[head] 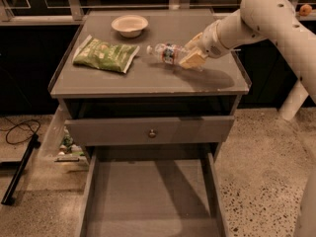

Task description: Pick water bottle from middle drawer and place on counter

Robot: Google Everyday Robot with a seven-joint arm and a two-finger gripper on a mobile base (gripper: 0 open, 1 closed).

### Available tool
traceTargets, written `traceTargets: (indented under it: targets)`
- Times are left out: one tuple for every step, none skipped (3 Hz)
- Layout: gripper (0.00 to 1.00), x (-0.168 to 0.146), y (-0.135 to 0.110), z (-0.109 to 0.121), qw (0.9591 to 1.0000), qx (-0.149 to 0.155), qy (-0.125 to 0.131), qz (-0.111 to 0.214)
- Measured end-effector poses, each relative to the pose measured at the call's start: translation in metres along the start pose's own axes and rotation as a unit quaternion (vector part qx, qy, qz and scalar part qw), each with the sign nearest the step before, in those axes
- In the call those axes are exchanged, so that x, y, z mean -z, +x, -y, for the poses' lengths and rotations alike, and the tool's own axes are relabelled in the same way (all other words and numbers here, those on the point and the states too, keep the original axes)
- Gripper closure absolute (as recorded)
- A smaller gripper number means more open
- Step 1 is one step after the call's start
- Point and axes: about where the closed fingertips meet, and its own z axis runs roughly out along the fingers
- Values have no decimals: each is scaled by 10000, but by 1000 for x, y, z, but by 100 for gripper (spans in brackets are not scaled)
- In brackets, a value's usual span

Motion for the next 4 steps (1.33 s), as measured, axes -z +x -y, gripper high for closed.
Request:
traceTargets:
  targets:
    - [81,-1,0,0,10000,-3,1,1]
    - [57,-1,0,0,10000,-3,1,1]
    - [34,-1,0,0,10000,-3,1,1]
    - [11,-1,0,0,10000,-3,0,1]
